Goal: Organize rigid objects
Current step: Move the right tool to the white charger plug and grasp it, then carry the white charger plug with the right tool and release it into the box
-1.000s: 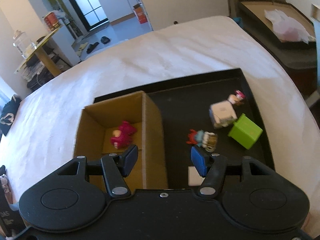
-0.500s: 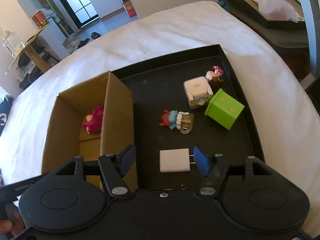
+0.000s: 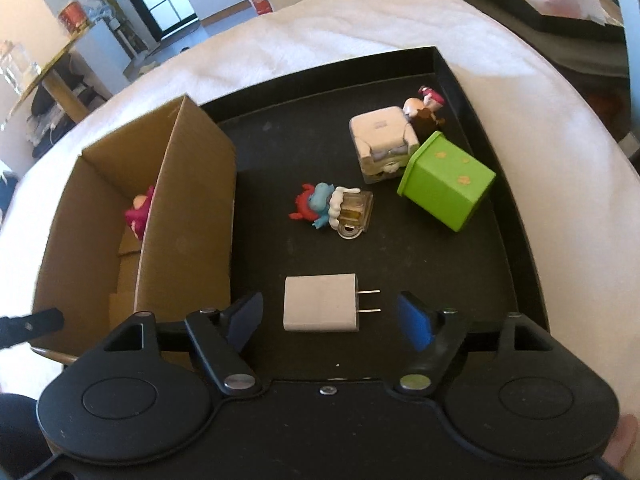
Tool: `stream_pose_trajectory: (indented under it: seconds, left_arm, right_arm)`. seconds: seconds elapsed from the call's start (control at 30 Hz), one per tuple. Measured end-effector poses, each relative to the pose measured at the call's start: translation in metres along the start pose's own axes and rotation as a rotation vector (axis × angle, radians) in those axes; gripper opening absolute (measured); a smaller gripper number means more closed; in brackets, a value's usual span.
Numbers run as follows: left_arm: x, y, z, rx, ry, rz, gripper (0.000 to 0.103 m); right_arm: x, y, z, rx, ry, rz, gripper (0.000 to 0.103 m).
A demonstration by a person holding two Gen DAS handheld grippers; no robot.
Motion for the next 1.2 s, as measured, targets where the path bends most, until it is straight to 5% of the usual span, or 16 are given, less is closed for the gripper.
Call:
stream_pose_trajectory:
  seconds: [0.4, 0.5, 1.2]
  left_arm:
    - [-0.003, 0.001, 0.005, 0.003, 0.034, 0.004, 0.059]
    - [-0.005, 0.001, 0.004, -0.010, 0.027, 0.007, 0.059]
    - [-0.013, 0.000, -0.004, -0.064, 0.019, 0.029, 0.060]
  right_arm:
    - [0.022, -0.012, -0.008, -0.079, -0.045, -0.029, 0.073]
    - [0.021, -0.016, -0.013, -0.149, -0.089, -0.001, 0.061]
    - [-0.043, 0.007, -0.031, -0.143, -0.012, 0.113, 0.061]
Point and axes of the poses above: each gripper's, at about its wrist camera, not at the fingertips, and x roughly the way its jaws point, z to its right, y to its top, the point moved 6 cm from there along x, roughly the way its jaws point, and after that the axes turned 3 degrees about x, right-handed, at the moved point
